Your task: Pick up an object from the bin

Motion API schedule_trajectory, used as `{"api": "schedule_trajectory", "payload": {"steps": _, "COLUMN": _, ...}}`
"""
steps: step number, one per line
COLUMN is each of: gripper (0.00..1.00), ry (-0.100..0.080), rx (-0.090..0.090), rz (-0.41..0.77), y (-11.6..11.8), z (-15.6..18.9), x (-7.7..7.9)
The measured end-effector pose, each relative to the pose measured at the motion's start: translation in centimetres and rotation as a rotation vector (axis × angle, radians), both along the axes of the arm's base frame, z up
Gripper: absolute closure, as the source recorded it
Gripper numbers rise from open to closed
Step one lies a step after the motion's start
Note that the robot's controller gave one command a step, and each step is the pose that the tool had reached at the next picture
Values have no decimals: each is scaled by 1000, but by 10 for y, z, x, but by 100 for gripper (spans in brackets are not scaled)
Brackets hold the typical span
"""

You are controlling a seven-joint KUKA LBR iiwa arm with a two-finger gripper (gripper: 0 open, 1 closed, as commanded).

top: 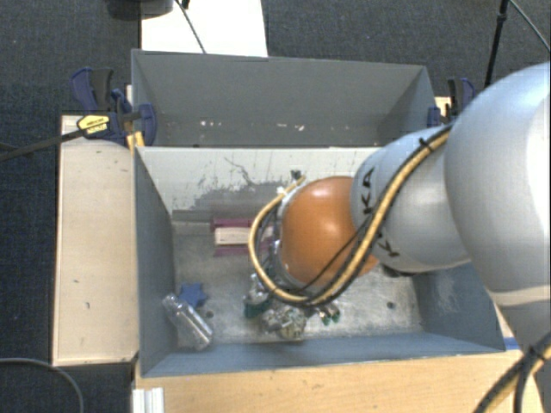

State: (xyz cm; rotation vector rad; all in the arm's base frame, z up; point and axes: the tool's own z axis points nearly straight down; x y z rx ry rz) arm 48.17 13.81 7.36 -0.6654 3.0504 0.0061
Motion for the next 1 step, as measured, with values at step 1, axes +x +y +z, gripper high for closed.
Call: {"api": "schedule_trajectory", "payload": {"steps": 1, "gripper": 100, "ry": 9, "rx": -5, "rz": -8, "y": 1, "z": 92, "x": 2}}
